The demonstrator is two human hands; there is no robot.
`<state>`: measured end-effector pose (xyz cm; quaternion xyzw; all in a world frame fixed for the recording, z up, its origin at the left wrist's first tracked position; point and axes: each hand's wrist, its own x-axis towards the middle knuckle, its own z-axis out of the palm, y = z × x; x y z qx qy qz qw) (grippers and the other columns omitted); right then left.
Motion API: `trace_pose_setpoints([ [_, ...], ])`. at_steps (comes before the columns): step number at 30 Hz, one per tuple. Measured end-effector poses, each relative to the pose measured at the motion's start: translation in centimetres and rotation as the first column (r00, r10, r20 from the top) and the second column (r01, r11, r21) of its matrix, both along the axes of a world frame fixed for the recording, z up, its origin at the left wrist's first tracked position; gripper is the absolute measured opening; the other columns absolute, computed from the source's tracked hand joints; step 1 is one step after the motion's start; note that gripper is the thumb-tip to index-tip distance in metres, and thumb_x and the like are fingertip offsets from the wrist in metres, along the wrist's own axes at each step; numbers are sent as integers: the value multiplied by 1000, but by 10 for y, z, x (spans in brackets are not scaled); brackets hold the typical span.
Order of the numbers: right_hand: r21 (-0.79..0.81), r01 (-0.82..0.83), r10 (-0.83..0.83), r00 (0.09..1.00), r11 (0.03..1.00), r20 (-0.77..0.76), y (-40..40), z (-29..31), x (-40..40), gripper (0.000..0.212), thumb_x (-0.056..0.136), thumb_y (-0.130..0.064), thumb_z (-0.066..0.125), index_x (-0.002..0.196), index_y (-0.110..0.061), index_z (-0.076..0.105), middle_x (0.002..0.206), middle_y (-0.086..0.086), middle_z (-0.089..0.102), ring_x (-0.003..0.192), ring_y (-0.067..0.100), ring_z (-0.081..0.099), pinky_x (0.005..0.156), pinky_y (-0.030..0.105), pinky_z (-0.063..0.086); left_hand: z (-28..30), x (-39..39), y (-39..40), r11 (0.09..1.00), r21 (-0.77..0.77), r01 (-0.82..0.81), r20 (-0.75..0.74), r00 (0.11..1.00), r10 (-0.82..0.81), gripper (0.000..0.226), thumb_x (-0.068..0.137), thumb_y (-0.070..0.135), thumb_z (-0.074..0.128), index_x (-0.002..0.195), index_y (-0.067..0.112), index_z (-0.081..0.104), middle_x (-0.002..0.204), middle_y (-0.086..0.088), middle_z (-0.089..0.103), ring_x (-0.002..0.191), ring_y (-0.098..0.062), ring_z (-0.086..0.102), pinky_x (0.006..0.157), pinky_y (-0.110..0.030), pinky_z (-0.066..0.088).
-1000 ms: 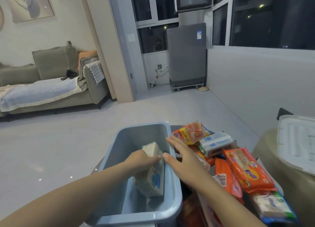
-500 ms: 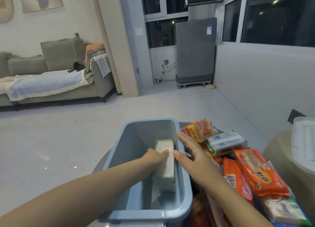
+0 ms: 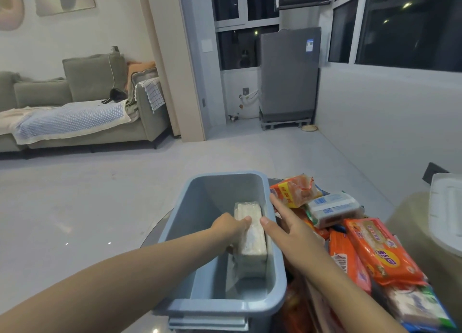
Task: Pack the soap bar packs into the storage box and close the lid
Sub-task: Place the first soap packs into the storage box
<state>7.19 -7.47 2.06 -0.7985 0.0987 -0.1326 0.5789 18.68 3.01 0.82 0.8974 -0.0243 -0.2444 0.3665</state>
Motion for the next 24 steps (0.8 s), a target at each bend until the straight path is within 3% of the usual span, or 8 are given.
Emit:
trace_pose_setpoints([
  [6, 10, -7, 7, 1000, 1000, 14, -2, 0, -2, 62, 87, -42, 56, 143, -39, 30, 142, -16, 44, 127, 2, 44, 99, 17, 41, 21, -2, 6, 978, 111, 175, -41, 984, -171, 70, 94, 58, 30, 139, 5, 41, 138, -11, 50, 117, -27, 56, 95, -37, 51],
  [8, 44, -18, 16, 999, 999, 28, -2, 1, -3, 59, 88, -36, 58, 142, -35, 34, 138, -13, 50, 124, 2, 49, 104, 24, 41, 28, -2, 5, 981, 92, 171, -3, 985, -172, 72, 93, 59, 30, 141, 6, 38, 142, -10, 46, 122, -28, 51, 98, -39, 46],
  [10, 76, -41, 36, 998, 996, 58, -4, 3, -3, 50, 89, -27, 58, 136, -33, 42, 131, -13, 56, 114, -4, 54, 99, 20, 43, 36, -2, 2, 992, -21, 124, 93, 988, -121, 63, 94, 53, 35, 133, 6, 48, 132, -10, 51, 118, -29, 52, 92, -33, 42],
  [12, 108, -37, 27, 995, 993, 93, -7, 5, -4, 43, 90, -18, 57, 130, -31, 47, 125, -14, 56, 104, -12, 56, 89, 9, 44, 44, -4, -1, 980, -153, 127, 233, 968, -89, 35, 95, 43, 38, 99, 13, 57, 102, -10, 55, 92, -25, 53, 79, -29, 36],
  [15, 92, 43, -50, 996, 995, 69, -17, 4, -5, 43, 91, -18, 56, 133, -21, 48, 124, -10, 55, 109, -2, 53, 98, 20, 41, 47, -10, -5, 953, -275, 127, 392, 920, -10, 21, 93, 30, 44, 82, 15, 54, 79, -4, 50, 71, -19, 45, 70, -27, 33],
  [19, 54, 133, -136, 990, 990, 48, -32, 6, -7, 32, 92, -23, 54, 124, -26, 56, 109, -15, 58, 107, 6, 57, 89, 23, 48, 48, -21, -16, 941, -308, 144, 485, 874, 25, 19, 91, 26, 49, 99, 19, 65, 88, 8, 62, 81, -7, 56, 67, -23, 40],
  [22, 3, 194, -194, 981, 981, 21, -46, 6, -8, 23, 91, -22, 56, 112, -23, 64, 96, -15, 62, 98, 8, 62, 90, 35, 53, 53, -27, -29, 937, -299, 182, 519, 855, 0, 17, 90, 29, 52, 94, 22, 67, 89, 7, 67, 92, -15, 63, 86, -35, 49],
  [24, -43, 231, -231, 973, 972, -1, -55, 3, -7, 21, 90, -20, 57, 108, -21, 67, 90, -19, 61, 91, 5, 60, 90, 36, 53, 56, -28, -39, 942, -255, 219, 550, 834, -45, 17, 90, 32, 54, 90, 22, 68, 89, 6, 70, 95, -18, 64, 98, -45, 45],
])
